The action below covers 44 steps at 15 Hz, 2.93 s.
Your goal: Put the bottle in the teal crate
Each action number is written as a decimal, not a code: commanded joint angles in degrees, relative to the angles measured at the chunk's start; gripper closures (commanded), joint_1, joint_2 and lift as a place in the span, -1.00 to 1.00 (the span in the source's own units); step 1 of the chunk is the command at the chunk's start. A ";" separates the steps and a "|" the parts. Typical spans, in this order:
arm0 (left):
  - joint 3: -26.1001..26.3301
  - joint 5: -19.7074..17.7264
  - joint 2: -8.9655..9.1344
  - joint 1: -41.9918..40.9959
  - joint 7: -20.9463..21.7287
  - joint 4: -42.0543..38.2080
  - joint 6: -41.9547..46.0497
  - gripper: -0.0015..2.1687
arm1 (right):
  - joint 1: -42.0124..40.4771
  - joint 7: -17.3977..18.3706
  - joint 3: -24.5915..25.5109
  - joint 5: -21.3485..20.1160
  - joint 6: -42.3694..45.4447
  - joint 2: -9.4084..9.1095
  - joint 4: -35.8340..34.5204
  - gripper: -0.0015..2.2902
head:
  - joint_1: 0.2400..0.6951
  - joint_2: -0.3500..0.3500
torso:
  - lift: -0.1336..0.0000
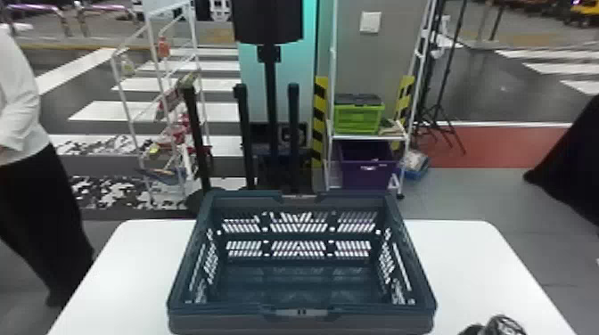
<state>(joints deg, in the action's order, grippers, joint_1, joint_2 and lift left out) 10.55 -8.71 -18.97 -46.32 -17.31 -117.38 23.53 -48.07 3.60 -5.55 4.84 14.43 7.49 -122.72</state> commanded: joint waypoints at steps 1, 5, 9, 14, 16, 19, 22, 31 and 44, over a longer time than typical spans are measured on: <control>0.00 0.01 -0.02 0.00 0.00 -0.04 -0.11 -0.88 | 0.00 0.00 0.02 0.00 -0.33 0.07 -0.32 1.00 | 0.14 0.00 | 1.00; 0.00 0.01 -0.02 -0.18 0.00 -0.22 -0.11 -0.88 | 0.17 0.00 0.02 -0.09 -0.68 0.15 -0.67 1.00 | 0.14 0.00 | 1.00; 0.00 0.01 -0.02 -0.09 0.00 -0.22 -0.11 -0.88 | 0.70 0.00 -0.07 -0.18 -1.38 0.15 -1.20 1.00 | 0.14 0.00 | 1.00; 0.00 0.01 -0.02 -0.09 0.00 -0.13 -0.11 -0.88 | 6.77 0.00 -1.39 -1.06 -15.27 0.24 -7.35 1.00 | 0.14 0.00 | 1.00; 0.00 0.10 -0.02 -0.53 0.00 -0.22 0.24 -0.88 | 11.07 0.00 -3.06 -1.76 -22.65 0.24 -8.32 1.00 | 0.14 0.00 | 1.00; -0.26 0.10 0.07 -1.14 0.00 -0.13 0.94 -0.88 | 19.42 0.09 -5.70 -2.37 -35.48 0.24 -9.02 1.00 | 0.14 0.00 | 1.00; -0.35 0.10 0.07 -1.32 -0.18 0.05 1.47 -0.88 | 28.65 0.44 -8.24 -2.46 -49.02 0.24 -8.94 1.00 | 0.14 0.00 | 1.00; -0.35 0.10 0.42 -1.32 -0.26 0.48 1.65 -0.88 | 55.02 0.71 -16.24 2.90 -81.36 -1.60 3.63 1.00 | 0.14 0.00 | 1.00; -0.44 0.10 0.42 -1.85 -0.35 1.01 3.40 -0.88 | 73.47 0.71 -18.61 8.61 -85.23 -7.54 33.25 1.00 | 0.14 0.00 | 1.00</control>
<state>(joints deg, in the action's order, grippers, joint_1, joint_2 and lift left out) 10.11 -8.61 -18.54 -48.13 -17.59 -116.42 26.79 24.20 4.31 -24.06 13.32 -70.79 0.18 -92.18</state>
